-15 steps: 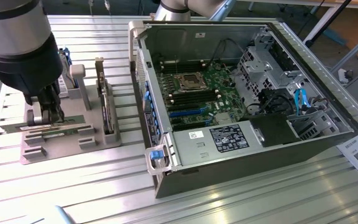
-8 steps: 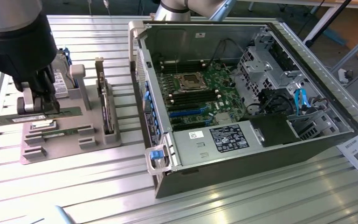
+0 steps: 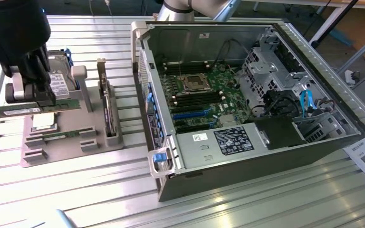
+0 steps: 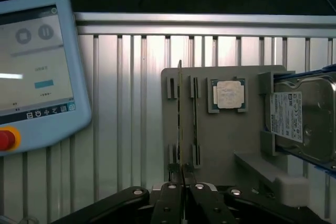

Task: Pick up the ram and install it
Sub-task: 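Pick up the ram and move it above insertion slot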

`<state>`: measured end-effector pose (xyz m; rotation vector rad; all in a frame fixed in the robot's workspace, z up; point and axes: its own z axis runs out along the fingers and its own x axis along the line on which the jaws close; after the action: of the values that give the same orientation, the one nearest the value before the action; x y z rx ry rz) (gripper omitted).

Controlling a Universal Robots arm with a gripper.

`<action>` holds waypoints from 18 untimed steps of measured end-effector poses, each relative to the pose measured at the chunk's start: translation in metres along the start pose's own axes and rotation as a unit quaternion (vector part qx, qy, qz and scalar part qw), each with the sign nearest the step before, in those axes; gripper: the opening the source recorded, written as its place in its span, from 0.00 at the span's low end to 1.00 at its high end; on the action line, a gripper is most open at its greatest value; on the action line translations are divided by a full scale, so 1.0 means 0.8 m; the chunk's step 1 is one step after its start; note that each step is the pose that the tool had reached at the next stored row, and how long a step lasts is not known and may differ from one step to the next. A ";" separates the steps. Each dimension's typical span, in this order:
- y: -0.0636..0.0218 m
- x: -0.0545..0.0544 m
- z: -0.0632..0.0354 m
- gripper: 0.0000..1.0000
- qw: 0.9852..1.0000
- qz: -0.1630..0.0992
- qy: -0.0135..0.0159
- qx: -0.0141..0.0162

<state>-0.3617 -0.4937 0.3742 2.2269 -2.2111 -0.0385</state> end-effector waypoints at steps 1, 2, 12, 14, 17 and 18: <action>0.000 0.000 -0.006 0.12 1.000 0.000 0.000 0.000; 0.000 0.000 -0.013 0.12 1.000 0.000 0.000 0.000; 0.001 -0.001 -0.063 0.12 1.000 0.000 0.000 0.000; 0.001 -0.001 -0.074 0.12 1.000 0.000 0.000 0.000; 0.002 -0.001 -0.088 0.12 1.000 0.000 0.000 0.000; 0.002 -0.001 -0.091 0.12 1.000 0.000 0.000 0.000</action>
<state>-0.3617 -0.4937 0.4466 2.2269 -2.2111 -0.0386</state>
